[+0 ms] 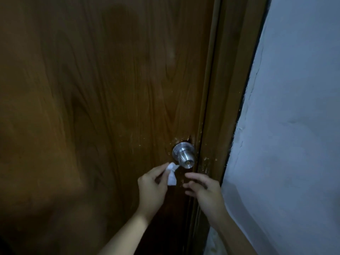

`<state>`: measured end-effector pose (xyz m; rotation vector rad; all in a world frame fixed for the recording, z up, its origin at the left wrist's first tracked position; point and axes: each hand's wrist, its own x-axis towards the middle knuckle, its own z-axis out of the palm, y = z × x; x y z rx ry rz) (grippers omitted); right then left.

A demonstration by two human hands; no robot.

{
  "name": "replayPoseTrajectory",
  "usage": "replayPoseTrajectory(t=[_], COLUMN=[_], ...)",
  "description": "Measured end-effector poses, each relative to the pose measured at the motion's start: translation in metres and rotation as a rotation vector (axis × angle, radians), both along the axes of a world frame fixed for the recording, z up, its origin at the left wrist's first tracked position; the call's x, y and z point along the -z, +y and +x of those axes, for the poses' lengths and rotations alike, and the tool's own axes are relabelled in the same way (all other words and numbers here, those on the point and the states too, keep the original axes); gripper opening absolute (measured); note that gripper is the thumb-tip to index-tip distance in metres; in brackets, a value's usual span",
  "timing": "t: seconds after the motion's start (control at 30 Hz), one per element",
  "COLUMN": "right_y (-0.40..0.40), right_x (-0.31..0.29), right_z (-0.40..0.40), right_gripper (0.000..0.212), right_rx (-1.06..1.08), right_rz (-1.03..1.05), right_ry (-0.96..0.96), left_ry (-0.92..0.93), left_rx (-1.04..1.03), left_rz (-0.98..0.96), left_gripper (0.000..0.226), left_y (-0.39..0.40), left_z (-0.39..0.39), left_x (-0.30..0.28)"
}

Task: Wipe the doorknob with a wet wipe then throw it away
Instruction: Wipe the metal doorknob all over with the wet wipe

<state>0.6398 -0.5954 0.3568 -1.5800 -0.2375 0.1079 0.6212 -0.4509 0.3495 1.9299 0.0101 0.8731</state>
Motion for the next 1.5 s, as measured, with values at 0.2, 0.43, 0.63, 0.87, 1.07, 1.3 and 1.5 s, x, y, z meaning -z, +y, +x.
replayPoseTrajectory(t=[0.2,0.43,0.63,0.87,1.07,1.3,1.5], right_y=[0.004,0.01,0.008,0.008,0.003,0.004,0.001], right_x=[-0.014,-0.021,-0.02,-0.019,-0.024,-0.031,-0.035], right_z=[0.023,0.039,0.042,0.046,0.047,0.049,0.051], right_gripper=[0.059,0.07,0.068,0.056,0.054,0.049,0.049], right_rx=[0.102,-0.006,0.021,0.053,0.016,0.039,0.018], right_rz=[-0.29,-0.287,-0.295,-0.321,-0.325,-0.432,-0.468], right_ry=[-0.142,-0.199,-0.219,-0.238,-0.223,-0.304,-0.312], left_ry=[-0.061,-0.069,-0.064,0.125,0.295,0.49,0.496], left_rx=[0.125,0.011,-0.055,-0.087,0.041,0.472,0.4], left_rz=[0.342,0.797,0.745,0.43,-0.497,-1.697,-1.566], left_gripper=[0.027,0.039,0.05,0.042,0.029,0.028,0.015], left_y=[-0.011,-0.02,-0.031,-0.044,-0.045,-0.041,-0.032], left_z=[0.036,0.058,0.059,0.048,0.043,0.044,0.043], left_x=[-0.031,-0.012,0.002,-0.003,-0.002,-0.023,-0.022])
